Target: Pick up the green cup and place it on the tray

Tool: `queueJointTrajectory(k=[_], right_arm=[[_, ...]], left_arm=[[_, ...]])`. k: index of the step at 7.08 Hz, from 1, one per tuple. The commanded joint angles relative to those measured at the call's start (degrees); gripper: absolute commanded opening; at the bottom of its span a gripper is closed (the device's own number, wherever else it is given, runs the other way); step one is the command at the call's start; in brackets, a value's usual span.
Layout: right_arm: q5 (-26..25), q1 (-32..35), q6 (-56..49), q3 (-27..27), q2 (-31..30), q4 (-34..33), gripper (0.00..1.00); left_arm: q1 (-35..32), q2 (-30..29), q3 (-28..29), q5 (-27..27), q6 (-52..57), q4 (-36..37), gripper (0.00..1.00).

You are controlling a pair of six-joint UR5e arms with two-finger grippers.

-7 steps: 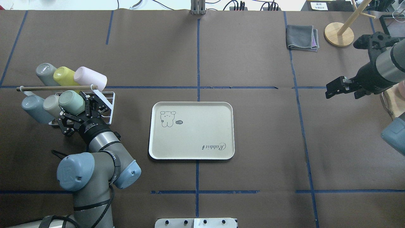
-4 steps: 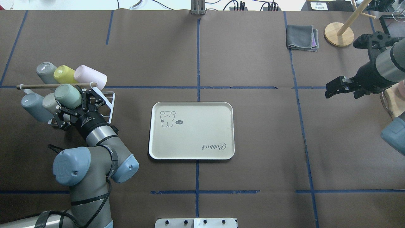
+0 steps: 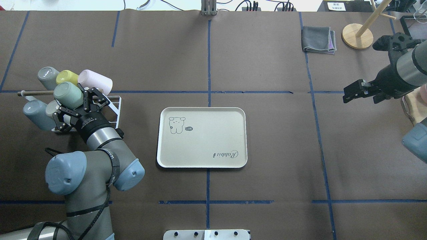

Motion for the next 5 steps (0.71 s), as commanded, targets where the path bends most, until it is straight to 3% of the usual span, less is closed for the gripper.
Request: queueJointTrajectory(k=[1,4,5], right_arm=[[0.0,0.0,0.0,0.0,0.0,0.0,1.00],[0.0,0.0,0.0,0.0,0.1,0.0,1.00],[0.0,0.0,0.0,0.0,0.1,0.0,1.00]], left_arm=[[-1.8,0.0,-3.4,0.5,3.4,0.2,0.59],[-4.6,-1.1,-15.4,1.1,6.1,-0.7,0.57],[-4.8,-2.2,-18.3,0.1,5.7,-5.8,0.56]])
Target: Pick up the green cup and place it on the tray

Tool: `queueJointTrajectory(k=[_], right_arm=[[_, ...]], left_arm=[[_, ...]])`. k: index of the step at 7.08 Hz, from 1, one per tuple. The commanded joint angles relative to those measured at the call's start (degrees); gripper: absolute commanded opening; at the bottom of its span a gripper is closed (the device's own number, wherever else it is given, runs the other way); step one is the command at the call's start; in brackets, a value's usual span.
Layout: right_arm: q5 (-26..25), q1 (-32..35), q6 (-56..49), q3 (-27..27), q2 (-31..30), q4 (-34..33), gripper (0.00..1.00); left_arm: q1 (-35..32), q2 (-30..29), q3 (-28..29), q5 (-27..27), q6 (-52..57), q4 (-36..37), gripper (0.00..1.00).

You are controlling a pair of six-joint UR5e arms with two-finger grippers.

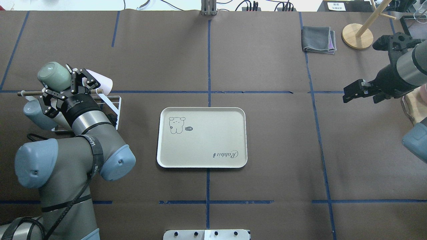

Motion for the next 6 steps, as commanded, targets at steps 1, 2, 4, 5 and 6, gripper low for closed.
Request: queueJointTrajectory(k=[1,2,4,5,6], right_arm=[[0.0,0.2,0.0,0.1,0.0,0.1,1.00],[0.0,0.3,0.0,0.1,0.0,0.1,1.00],[0.0,0.5,-0.1,0.1,0.1,0.1,1.00],[0.0,0.6,-0.1,0.3,0.1,0.1,1.00],[0.0,0.7,-0.2,0.1,0.1,0.1,1.00]], left_arm=[[-0.8,-1.1,-4.7,-7.8,-0.7,-13.7,0.53],[-1.3,-1.2,-4.7,-12.5,-2.3,-20.9,0.48],[-1.2,-1.2,-4.6,-19.9,-16.0,-29.4,0.38],[-1.1,-1.2,-4.4,-22.2,-20.3,-33.5,0.35],[-1.1,-1.1,-3.9,-22.6,-26.7,-39.3,0.33]])
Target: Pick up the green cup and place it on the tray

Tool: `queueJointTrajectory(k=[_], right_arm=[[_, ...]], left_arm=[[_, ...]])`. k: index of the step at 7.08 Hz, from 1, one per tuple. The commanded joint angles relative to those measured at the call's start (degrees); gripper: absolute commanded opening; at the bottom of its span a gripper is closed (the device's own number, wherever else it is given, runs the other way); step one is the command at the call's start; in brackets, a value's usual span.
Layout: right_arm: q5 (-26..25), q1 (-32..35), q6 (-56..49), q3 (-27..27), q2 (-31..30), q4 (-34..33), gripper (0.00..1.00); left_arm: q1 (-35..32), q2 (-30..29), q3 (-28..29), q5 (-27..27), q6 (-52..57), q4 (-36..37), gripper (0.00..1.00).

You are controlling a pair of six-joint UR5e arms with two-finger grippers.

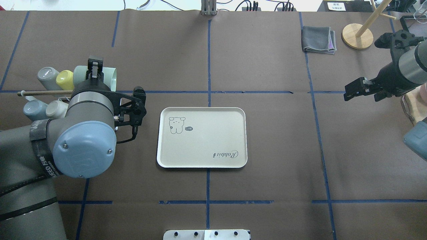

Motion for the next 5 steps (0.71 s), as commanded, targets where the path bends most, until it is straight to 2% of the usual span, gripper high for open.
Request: queueJointTrajectory(k=[1,2,3,5], right_arm=[[0.0,0.1,0.0,-0.1,0.0,0.0,1.00],[-0.1,0.5,-0.1,-0.2,0.0,0.0,1.00],[0.0,0.6,-0.1,-0.2,0.0,0.0,1.00],[0.2,0.6,-0.1,0.1,0.0,0.0,1.00]], left_arm=[[0.2,0.1,2.3,-5.1,-13.5,-13.3,0.23],[0.5,0.2,6.9,-7.2,-18.7,-22.4,0.15],[0.7,0.5,11.5,-7.2,-24.4,-31.2,0.15],[1.6,0.6,20.7,-7.2,-34.1,-54.2,0.16]])
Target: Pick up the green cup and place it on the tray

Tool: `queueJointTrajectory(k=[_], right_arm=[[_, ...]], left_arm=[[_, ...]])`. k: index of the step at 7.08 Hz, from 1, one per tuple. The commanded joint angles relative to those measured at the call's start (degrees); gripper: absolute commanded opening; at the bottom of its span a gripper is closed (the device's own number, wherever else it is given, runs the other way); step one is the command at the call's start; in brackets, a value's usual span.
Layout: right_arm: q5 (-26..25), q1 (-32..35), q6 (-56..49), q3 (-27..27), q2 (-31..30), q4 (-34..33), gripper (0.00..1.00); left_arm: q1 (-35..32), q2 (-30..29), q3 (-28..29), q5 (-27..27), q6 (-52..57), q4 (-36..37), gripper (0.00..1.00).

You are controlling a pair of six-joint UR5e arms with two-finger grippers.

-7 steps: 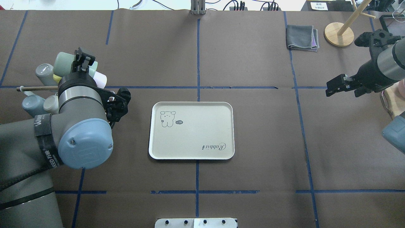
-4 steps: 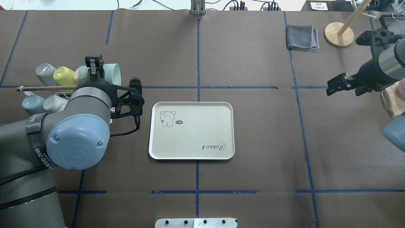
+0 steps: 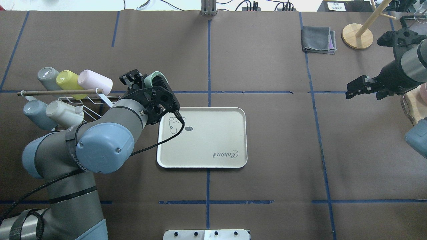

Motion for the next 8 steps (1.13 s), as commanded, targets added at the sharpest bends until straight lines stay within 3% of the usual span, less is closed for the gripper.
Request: queueJointTrajectory(k=[1,4,6,8], right_arm=[[0.1,0.0,-0.1,0.0,0.0,0.0,1.00],[0.2,0.1,0.0,0.3,0.1,0.0,1.00],[0.2,0.1,0.0,0.2,0.2,0.0,1.00],[0.2,0.2,0.0,-0.1,0.3,-0.1,1.00]], left_arm=[[1.0,-0.2,9.4,0.0,-8.1,-21.2,0.15],[3.8,-0.7,15.7,0.6,-17.4,-35.4,0.15],[4.3,-3.4,19.9,0.8,-20.5,-38.0,0.16],[6.7,-4.8,27.1,5.5,-20.5,-46.3,0.16]])
